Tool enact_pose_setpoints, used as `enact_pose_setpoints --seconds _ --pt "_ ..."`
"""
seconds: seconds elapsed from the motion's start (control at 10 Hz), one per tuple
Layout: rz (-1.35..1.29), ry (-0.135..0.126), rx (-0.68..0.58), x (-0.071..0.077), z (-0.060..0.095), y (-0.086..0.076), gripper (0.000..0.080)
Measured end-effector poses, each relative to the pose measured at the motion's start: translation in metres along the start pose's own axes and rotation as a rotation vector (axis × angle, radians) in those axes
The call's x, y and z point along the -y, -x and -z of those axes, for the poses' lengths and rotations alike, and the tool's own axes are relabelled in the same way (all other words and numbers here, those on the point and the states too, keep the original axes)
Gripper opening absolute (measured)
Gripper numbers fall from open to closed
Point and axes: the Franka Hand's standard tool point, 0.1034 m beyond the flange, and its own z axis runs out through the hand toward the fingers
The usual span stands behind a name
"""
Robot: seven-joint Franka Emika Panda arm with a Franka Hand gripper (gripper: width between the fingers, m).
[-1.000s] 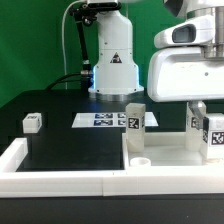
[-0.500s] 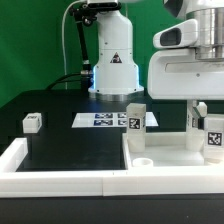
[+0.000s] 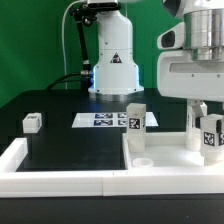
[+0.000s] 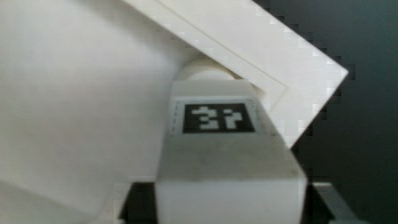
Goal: Assemble square table
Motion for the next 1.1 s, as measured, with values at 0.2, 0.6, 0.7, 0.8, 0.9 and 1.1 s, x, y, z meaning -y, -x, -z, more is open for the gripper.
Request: enact_pose_setpoints --seconds 0.2,0.6,0.7,0.8,0.9,1.1 --pt "-0.089 0.009 0.007 -0.001 0.0 0.0 0.0292" --pt "-0.159 0.007 0.016 -0.001 -0.001 0.001 0.0532" --pt "-0.122 0.001 0.015 0.0 0.0 0.002 0.0627" --pt "-0.047 -0.007 0.013 0.002 0.0 0.004 0.0627" --pt "0.079 -0.015 0.009 0.003 -0.001 0.007 0.0644" --pt "0.318 -0.037 0.001 0.007 0.0 0.012 0.0648"
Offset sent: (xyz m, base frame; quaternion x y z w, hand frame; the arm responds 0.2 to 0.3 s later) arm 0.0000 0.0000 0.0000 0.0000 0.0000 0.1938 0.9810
